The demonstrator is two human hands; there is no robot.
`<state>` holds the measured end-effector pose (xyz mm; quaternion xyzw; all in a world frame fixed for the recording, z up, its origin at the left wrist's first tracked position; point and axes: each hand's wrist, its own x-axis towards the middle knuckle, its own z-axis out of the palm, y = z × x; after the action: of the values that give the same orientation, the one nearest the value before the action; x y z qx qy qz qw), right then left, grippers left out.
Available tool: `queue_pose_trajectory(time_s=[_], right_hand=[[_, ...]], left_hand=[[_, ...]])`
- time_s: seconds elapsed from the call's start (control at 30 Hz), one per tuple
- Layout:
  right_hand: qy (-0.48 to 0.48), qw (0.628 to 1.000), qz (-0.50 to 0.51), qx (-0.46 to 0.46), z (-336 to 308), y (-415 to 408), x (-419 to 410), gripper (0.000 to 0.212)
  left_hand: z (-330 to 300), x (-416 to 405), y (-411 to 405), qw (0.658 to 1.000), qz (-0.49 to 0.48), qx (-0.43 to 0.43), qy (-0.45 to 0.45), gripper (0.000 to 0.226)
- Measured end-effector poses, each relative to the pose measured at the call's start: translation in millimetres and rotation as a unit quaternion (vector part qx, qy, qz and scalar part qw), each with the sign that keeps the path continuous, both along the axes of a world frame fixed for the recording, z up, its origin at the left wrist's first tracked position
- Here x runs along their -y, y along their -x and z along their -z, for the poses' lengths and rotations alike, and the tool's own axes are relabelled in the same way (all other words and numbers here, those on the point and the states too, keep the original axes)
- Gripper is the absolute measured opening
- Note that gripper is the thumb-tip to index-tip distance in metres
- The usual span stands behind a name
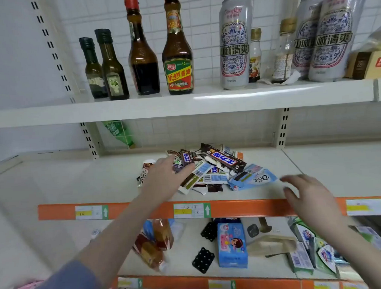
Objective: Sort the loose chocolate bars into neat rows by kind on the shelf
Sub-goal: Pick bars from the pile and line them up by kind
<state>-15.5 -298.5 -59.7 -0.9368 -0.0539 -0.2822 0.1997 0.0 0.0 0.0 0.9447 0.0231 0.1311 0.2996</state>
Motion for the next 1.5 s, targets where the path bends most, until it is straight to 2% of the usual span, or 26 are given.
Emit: queue_pose_trajectory(time_s=[0.03,0.13,0.23,0.37,0.53,0.63,0.77,0.83,1.0,1.13,1.37,1.5], right_hand=[[0.001,1.000,-0.002,-0.017,-4,-22,-5,0.024],[-0.017,0.994,-0.015,-0.105,-12,-75,-22,0.027],[-0.043,0.986,-0.020,-0.159,-5,-112,-35,0.031],[-0.047,0.982,-0.034,-0.179,-6,-142,-48,0.033],[-0.046,0.976,-0.089,-0.193,1,-158,-61,0.035],[-0.070,0.975,-0.091,-0.189,3,-160,-69,0.035],[-0.131,0.968,-0.076,-0.201,4,-163,-70,0.030],[-0.132,0.968,-0.068,-0.205,4,-164,-69,0.031],[-0.081,0.976,-0.057,-0.194,7,-166,-56,0.034],[-0.078,0.978,-0.026,-0.193,8,-166,-48,0.034],[-0.100,0.970,-0.023,-0.222,5,-170,-45,0.026],[-0.123,0.969,-0.022,-0.215,3,-166,-46,0.027]], left_hand=[[1,11,-21,0.999,0.017,-0.018,-0.043,0.062],[11,41,-62,0.977,0.029,-0.143,-0.155,0.089],[39,49,-95,0.953,-0.011,-0.199,-0.226,0.103],[58,46,-112,0.941,-0.069,-0.226,-0.241,0.114],[62,46,-117,0.944,-0.068,-0.237,-0.218,0.113],[61,50,-112,0.940,-0.068,-0.210,-0.259,0.098],[66,64,-102,0.932,-0.067,-0.130,-0.333,0.077],[71,66,-99,0.931,-0.061,-0.101,-0.347,0.077],[79,55,-98,0.923,-0.016,-0.040,-0.382,0.092],[84,52,-101,0.932,0.082,0.023,-0.352,0.079],[73,59,-105,0.917,0.153,0.034,-0.366,0.058],[74,64,-100,0.921,0.149,0.026,-0.359,0.052]])
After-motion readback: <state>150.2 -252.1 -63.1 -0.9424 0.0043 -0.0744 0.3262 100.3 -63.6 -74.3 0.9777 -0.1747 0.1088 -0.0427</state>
